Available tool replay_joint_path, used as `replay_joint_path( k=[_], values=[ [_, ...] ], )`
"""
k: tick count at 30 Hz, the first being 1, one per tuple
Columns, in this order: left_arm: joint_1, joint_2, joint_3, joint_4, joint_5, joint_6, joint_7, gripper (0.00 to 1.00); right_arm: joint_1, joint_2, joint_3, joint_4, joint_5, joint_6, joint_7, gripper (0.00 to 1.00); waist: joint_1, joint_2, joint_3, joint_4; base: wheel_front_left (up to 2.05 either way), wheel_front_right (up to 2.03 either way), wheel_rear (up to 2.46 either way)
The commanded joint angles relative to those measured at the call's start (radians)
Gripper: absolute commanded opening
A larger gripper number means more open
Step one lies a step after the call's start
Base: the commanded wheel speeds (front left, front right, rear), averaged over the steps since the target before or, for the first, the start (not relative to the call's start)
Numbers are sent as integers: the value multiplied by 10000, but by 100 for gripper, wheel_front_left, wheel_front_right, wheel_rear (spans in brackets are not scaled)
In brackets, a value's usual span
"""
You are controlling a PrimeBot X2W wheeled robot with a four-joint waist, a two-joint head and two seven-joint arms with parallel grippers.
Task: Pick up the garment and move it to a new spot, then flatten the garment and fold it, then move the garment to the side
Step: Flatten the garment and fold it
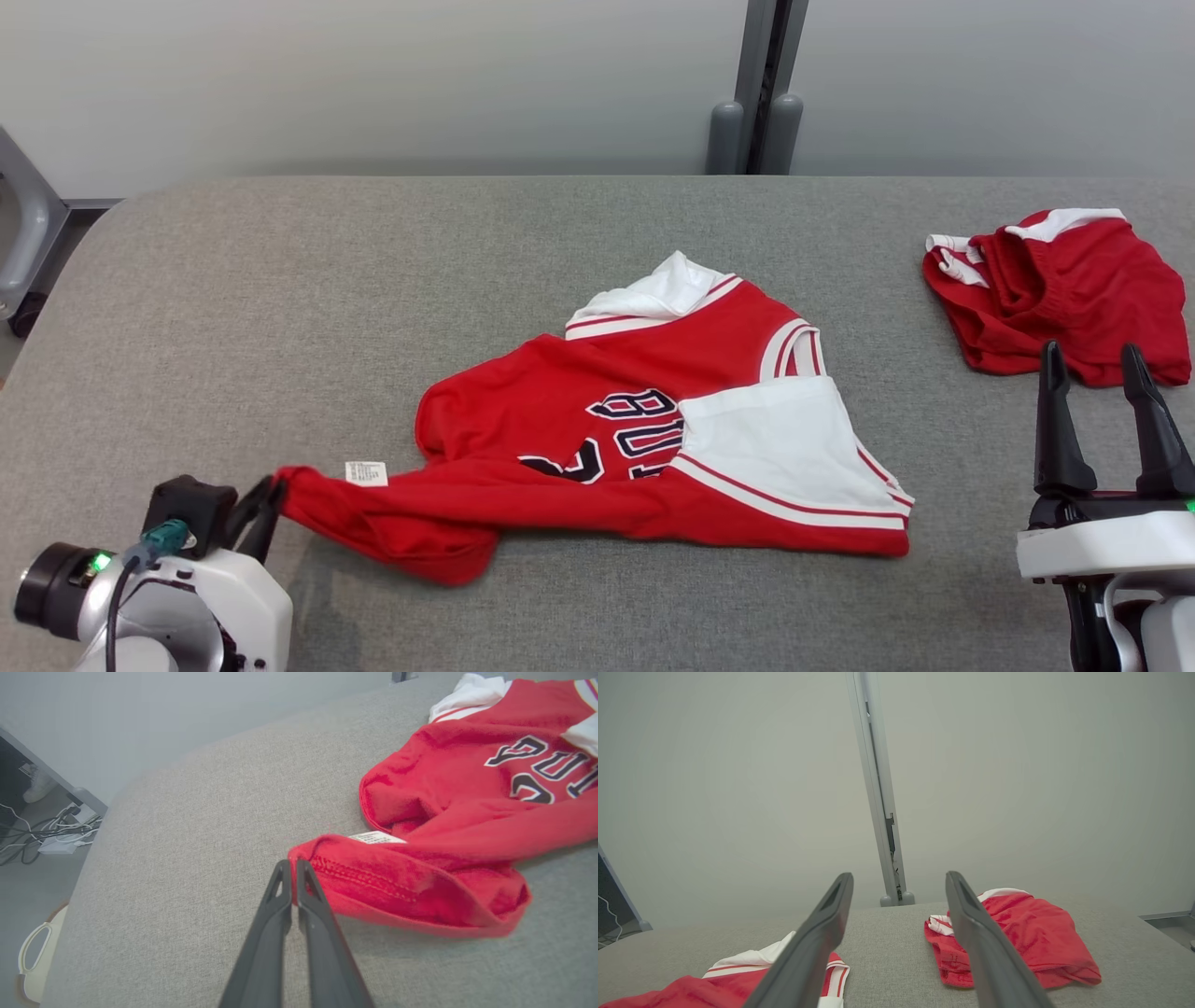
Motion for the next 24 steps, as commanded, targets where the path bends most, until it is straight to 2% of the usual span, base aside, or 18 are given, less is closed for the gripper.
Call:
replay_joint_path(
  k=[1,5,12,13,15,16,17,18,19,20,24],
  values=[
    [-218,20,153,0,117,188,-189,0,71,-67,-15,-6,-23,4,-46,100,0,0,-5,-11,0,0,0],
    [-104,34,169,-74,240,409,-377,0,74,-46,-3,14,-37,4,-46,100,0,0,-25,-43,0,0,0],
    [190,-115,-132,-13,-15,147,6,0,55,-6,-19,102,-28,4,-46,100,0,0,-19,-95,0,0,0],
    [237,-144,-197,45,-43,138,107,2,50,-3,-23,116,-29,4,-46,100,0,0,-18,-98,0,0,0],
    [268,-219,-305,195,-142,87,317,17,35,8,-22,162,-31,4,-46,100,0,0,-26,-102,0,0,0],
    [255,-246,-358,281,-164,63,441,29,28,11,-19,183,-29,4,-46,100,0,0,-32,-101,0,0,0],
    [255,-246,-358,281,-164,63,441,29,28,11,-19,183,-29,4,-46,100,0,0,-32,-101,0,0,0],
    [226,-266,-385,334,-185,62,509,43,22,16,-21,188,-34,4,-46,100,0,0,-38,-96,0,0,0],
    [198,-281,-382,367,-190,81,508,67,18,19,-24,191,-41,4,-46,100,0,0,-45,-91,0,0,0],
    [174,-280,-365,401,-193,120,491,100,16,19,-39,195,-49,4,-46,100,0,0,-53,-81,0,0,0],
    [261,-88,-119,220,-279,411,420,100,72,31,-91,213,-83,4,-46,100,0,0,-112,-34,0,0,0]
  ],
)
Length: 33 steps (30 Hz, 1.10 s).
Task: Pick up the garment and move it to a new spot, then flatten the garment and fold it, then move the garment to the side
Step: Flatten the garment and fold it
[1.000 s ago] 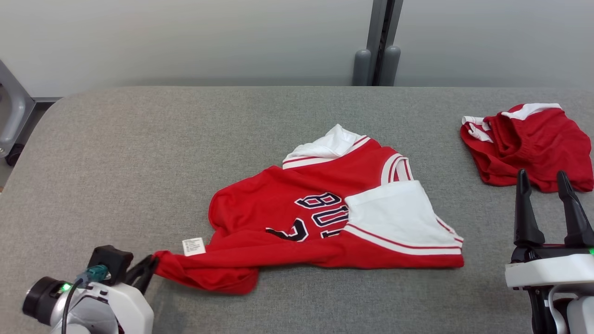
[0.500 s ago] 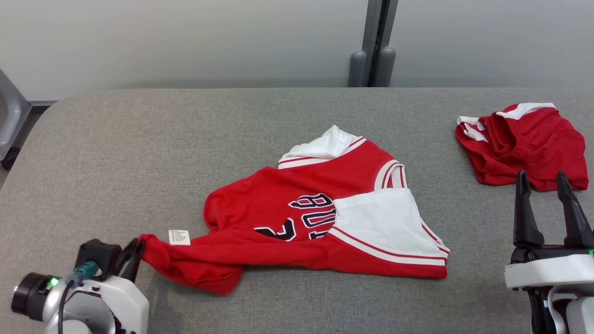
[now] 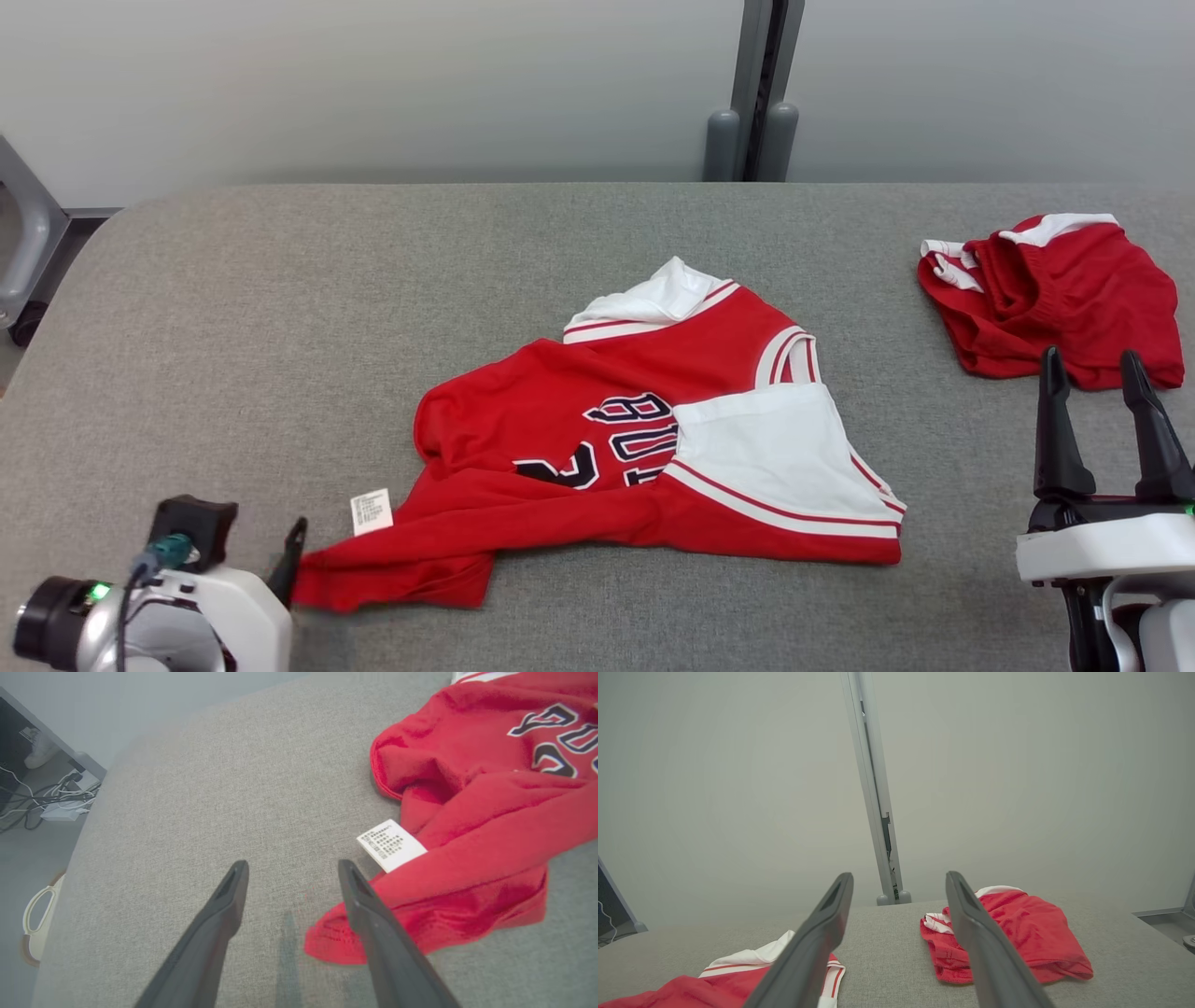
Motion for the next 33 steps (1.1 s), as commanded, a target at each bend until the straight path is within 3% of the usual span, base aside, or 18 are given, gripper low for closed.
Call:
replay_joint_path(
  k=[1,8,17,25,33],
  values=[
    [82,124,101,-50,-84,103,-81,100,92,-24,-20,47,-32,4,-46,100,0,0,-16,12,0,0,0],
    [591,476,865,-833,-511,712,-616,100,150,-12,-36,-4,-52,4,-46,100,0,0,-58,47,0,0,0],
    [1290,-292,2026,-1587,-1115,1291,-2574,100,175,-67,163,55,39,4,-46,100,0,0,-54,90,0,0,0],
    [1833,-1437,3055,-1583,-817,1241,-3256,100,270,-76,568,158,133,4,-46,100,0,0,-93,34,0,0,0],
    [2482,-2677,4240,-1449,259,595,-3251,100,399,-18,1070,366,293,4,-46,100,0,0,-219,6,0,0,0]
  ],
)
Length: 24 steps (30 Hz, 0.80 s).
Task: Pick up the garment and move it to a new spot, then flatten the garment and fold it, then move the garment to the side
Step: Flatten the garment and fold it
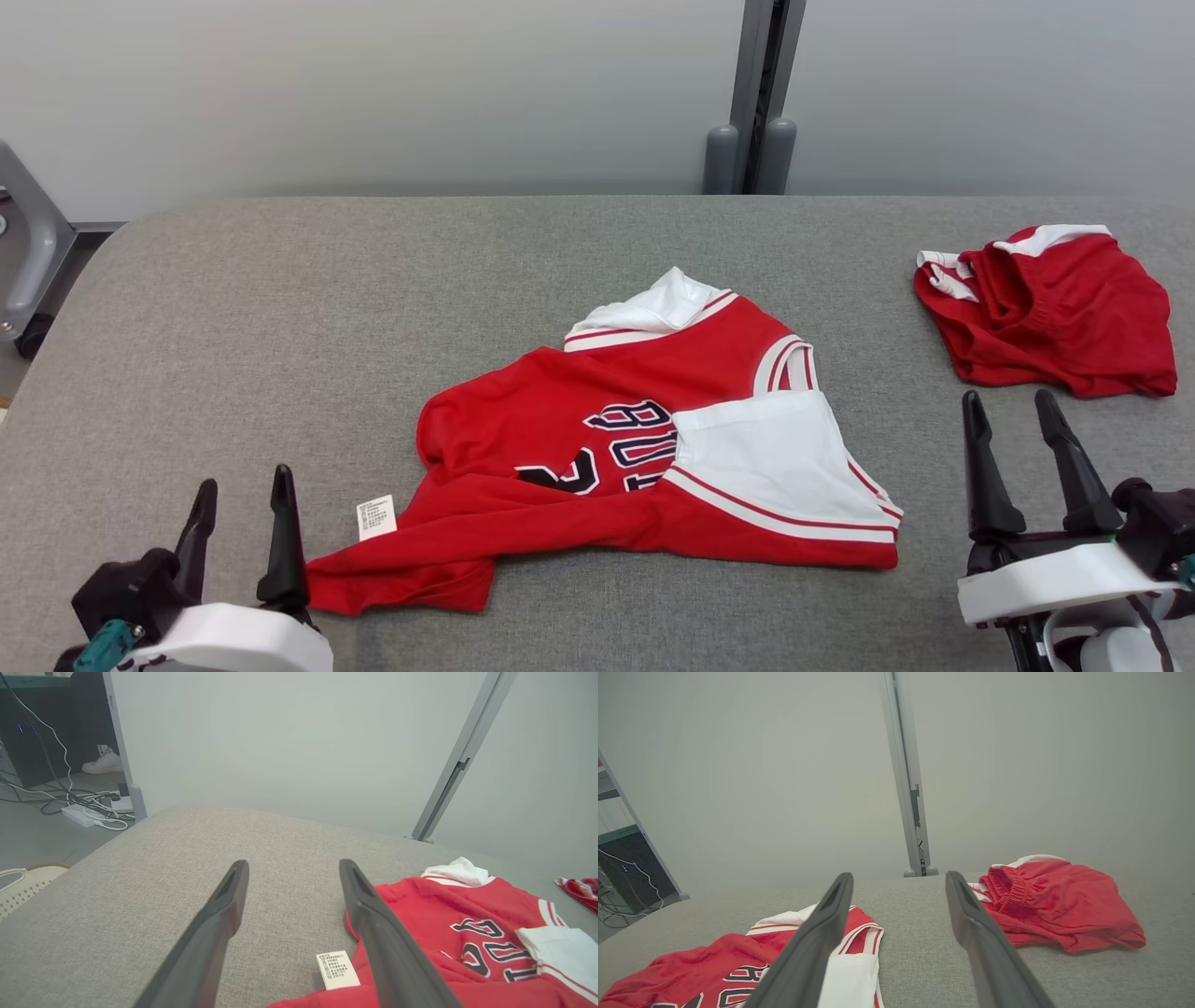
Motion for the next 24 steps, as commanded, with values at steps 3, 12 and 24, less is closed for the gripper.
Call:
replay_joint_path(
  k=[3,12,24],
  values=[
    [272,-361,412,390,354,-462,-11,100,99,-25,65,113,100,4,-46,100,0,0,-60,-5,0,0,0],
    [224,-776,930,908,776,-1076,-12,100,-89,-125,147,480,159,4,-46,100,0,0,-54,111,0,0,0],
    [-112,-1198,1175,1339,1255,-1701,-13,100,-1827,-867,1735,3390,936,4,-47,100,0,0,108,624,0,0,0]
  ],
)
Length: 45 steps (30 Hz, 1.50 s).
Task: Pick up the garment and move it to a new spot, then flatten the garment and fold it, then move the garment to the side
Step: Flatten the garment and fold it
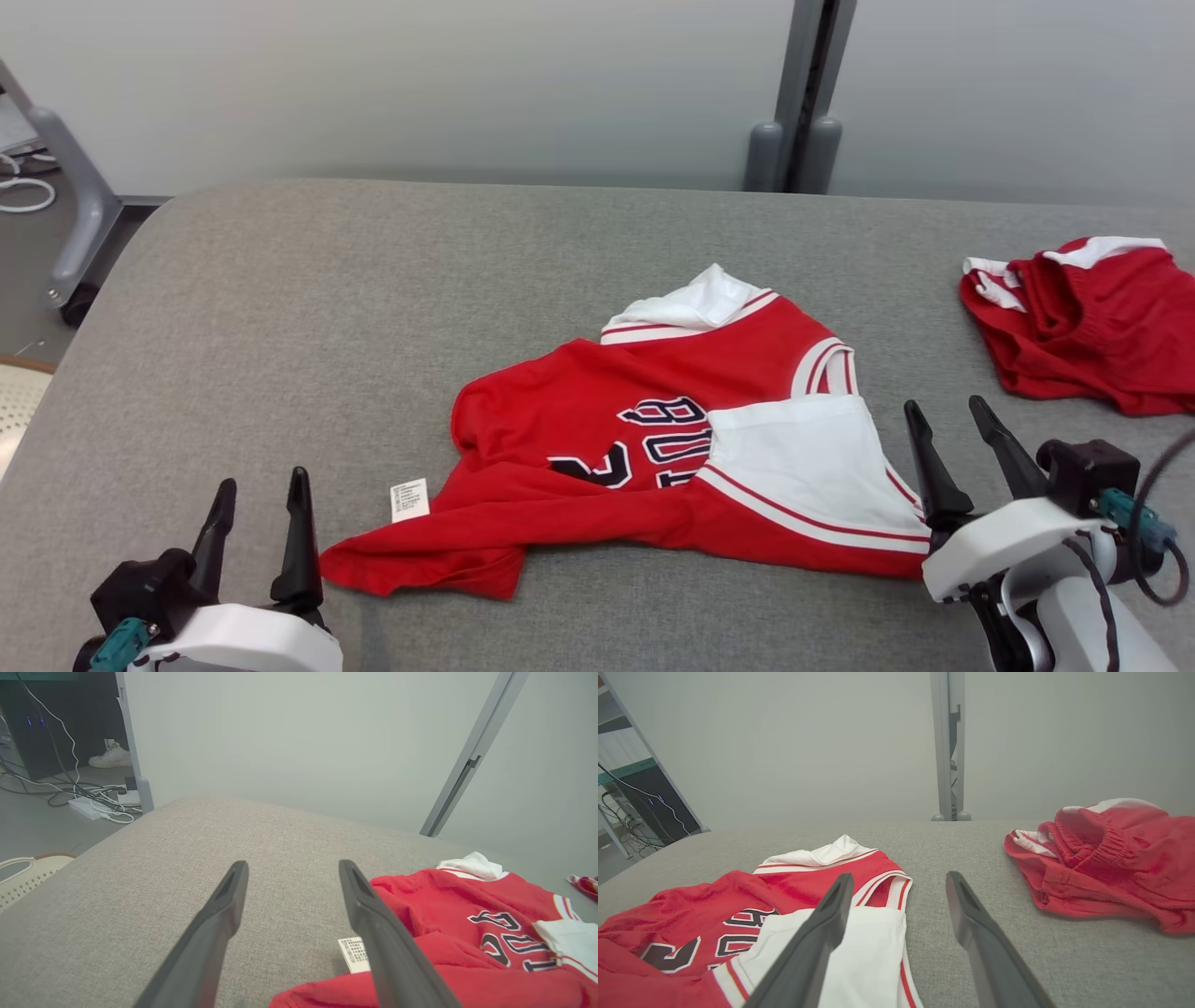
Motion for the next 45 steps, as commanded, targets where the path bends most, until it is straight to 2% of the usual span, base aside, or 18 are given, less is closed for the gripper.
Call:
replay_joint_path(
  k=[1,8,13,20,29,30,31,32,34,36,39,40,42,45],
  values=[
    [-138,-52,17,71,103,-97,-13,100,-322,-172,185,388,163,4,-47,100,0,0,68,157,0,0,0],
    [-331,-224,30,262,278,-359,-14,100,-1645,-473,1300,2531,1410,4,173,100,0,0,365,671,0,0,0],
    [-532,-382,97,387,402,-516,-14,100,-2301,-665,2040,3555,2451,4,432,100,0,0,577,996,0,0,0],
    [-663,-570,247,566,550,-732,-14,100,-2936,-735,2519,4689,3484,4,993,100,0,0,795,1239,0,0,0],
    [-696,-744,430,736,774,-898,-14,100,-3384,-675,2845,5508,3960,4,952,100,0,0,881,1293,0,0,0],
    [-696,-753,452,754,797,-915,-14,100,-3391,-676,2889,5546,4015,4,933,95,0,0,877,1286,0,0,0],
    [-688,-756,477,771,806,-929,-14,100,-3400,-675,2932,5576,4068,4,930,71,0,0,871,1274,0,0,0],
    [-679,-760,501,789,820,-931,-14,100,-3405,-672,2990,5606,4122,4,902,41,0,0,866,1260,0,0,0],
    [-671,-770,546,832,857,-990,-14,100,-3419,-666,3118,5656,4220,4,854,7,0,0,857,1233,0,0,0],
    [-683,-783,583,858,882,-1030,-14,100,-3439,-704,3208,5703,4313,4,783,5,0,0,852,1204,0,0,0],
    [-662,-797,634,891,938,-1081,-14,100,-3468,-735,3301,5726,4429,4,580,13,0,0,837,1162,0,0,0],
    [-650,-805,646,899,953,-1089,-14,100,-3482,-749,3335,5724,4454,4,490,12,0,0,833,1147,0,0,0],
    [-639,-825,661,921,972,-1114,-14,100,-3519,-791,3373,5720,4520,4,324,2,0,0,824,1124,0,0,0],
    [-639,-848,685,957,992,-1162,-14,100,-3562,-852,3391,5700,4538,4,123,0,0,0,806,1097,0,0,0]
  ],
)
